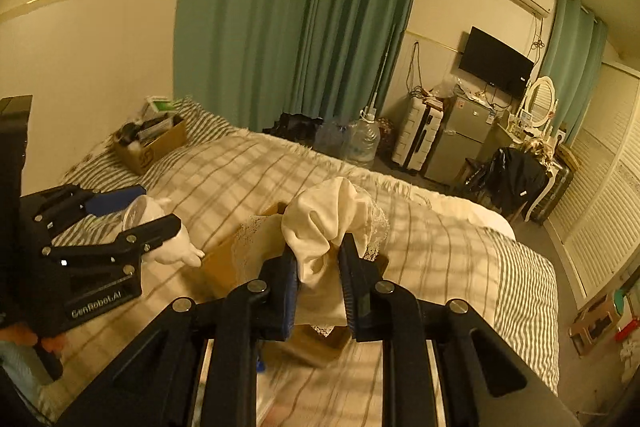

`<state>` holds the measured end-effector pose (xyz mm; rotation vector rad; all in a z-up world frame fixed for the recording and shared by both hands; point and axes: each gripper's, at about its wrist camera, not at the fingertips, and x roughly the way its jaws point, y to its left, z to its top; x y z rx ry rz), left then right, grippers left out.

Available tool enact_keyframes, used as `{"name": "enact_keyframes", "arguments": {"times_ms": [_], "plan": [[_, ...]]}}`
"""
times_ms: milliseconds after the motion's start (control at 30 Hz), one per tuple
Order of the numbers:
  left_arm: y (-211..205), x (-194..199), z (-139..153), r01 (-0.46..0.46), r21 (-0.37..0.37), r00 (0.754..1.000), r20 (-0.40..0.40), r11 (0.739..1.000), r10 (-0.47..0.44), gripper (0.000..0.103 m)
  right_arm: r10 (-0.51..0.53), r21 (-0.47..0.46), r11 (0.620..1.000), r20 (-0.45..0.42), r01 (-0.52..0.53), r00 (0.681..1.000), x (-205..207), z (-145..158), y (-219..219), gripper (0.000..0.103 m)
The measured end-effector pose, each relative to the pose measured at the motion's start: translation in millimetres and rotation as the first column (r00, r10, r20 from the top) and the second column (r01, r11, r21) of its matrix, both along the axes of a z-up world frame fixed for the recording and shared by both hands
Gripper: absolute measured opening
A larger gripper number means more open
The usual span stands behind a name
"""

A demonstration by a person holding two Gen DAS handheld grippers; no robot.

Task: Organize objects
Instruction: 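Drop the white cloth into the box with the right gripper while the left drops the white object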

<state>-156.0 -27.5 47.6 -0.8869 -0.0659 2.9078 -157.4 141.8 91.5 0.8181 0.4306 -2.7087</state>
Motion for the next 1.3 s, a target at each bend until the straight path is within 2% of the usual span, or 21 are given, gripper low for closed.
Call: {"name": "enact_keyframes", "arguments": {"times_ms": [167, 367, 533, 667, 700, 800, 833, 867, 900, 1000, 1067, 1300], "plan": [[11, -48, -15, 0.02, -0.002, 1.0, 0.022, 1.0, -0.02, 0.05, -0.019, -0.01, 1.0, 0.043, 0.019, 0.999, -60, -16, -4, 0.018], [28, -87, -66, 0.049, -0.008, 0.996, 0.073, 0.999, -0.049, 0.05, -0.034, -0.008, 0.999, 0.131, 0.035, 0.991, -120, -76, -1, 0.018], [37, -110, -99, 0.068, -0.022, 0.992, 0.112, 0.997, -0.065, 0.051, -0.037, -0.023, 0.999, 0.204, 0.043, 0.978, -144, -126, 13, 0.018], [39, -118, -107, 0.072, -0.026, 0.991, 0.118, 0.997, -0.068, 0.052, -0.026, -0.054, 0.998, 0.22, 0.039, 0.975, -146, -139, 29, 0.018], [40, -119, -108, 0.071, -0.026, 0.99, 0.123, 0.997, -0.068, 0.052, -0.027, -0.061, 0.997, 0.22, 0.041, 0.975, -144, -139, 30, 0.023], [40, -116, -105, 0.062, -0.031, 0.99, 0.127, 0.998, -0.058, 0.059, -0.043, -0.073, 0.996, 0.196, 0.058, 0.98, -138, -131, 32, 0.051], [38, -113, -103, 0.058, -0.034, 0.991, 0.126, 0.998, -0.053, 0.071, -0.039, -0.08, 0.995, 0.187, 0.055, 0.982, -135, -126, 33, 0.057], [37, -111, -99, 0.049, -0.037, 0.992, 0.12, 0.998, -0.044, 0.082, -0.037, -0.087, 0.995, 0.174, 0.052, 0.984, -130, -118, 35, 0.059], [36, -107, -95, 0.039, -0.037, 0.993, 0.111, 0.999, -0.035, 0.086, -0.041, -0.085, 0.995, 0.164, 0.056, 0.986, -126, -112, 36, 0.06], [33, -90, -81, 0.037, -0.044, 0.995, 0.098, 0.998, -0.032, 0.088, -0.06, -0.069, 0.995, 0.122, 0.068, 0.991, -108, -89, 37, 0.064], [29, -77, -68, 0.027, -0.051, 0.995, 0.093, 0.998, -0.022, 0.094, -0.071, -0.061, 0.995, 0.106, 0.077, 0.992, -94, -74, 40, 0.068], [8, -27, -21, -0.008, -0.033, 0.997, 0.072, 0.999, 0.01, 0.103, -0.094, -0.043, 0.995, 0.032, 0.095, 0.995, -27, -14, 51, 0.086]]}}
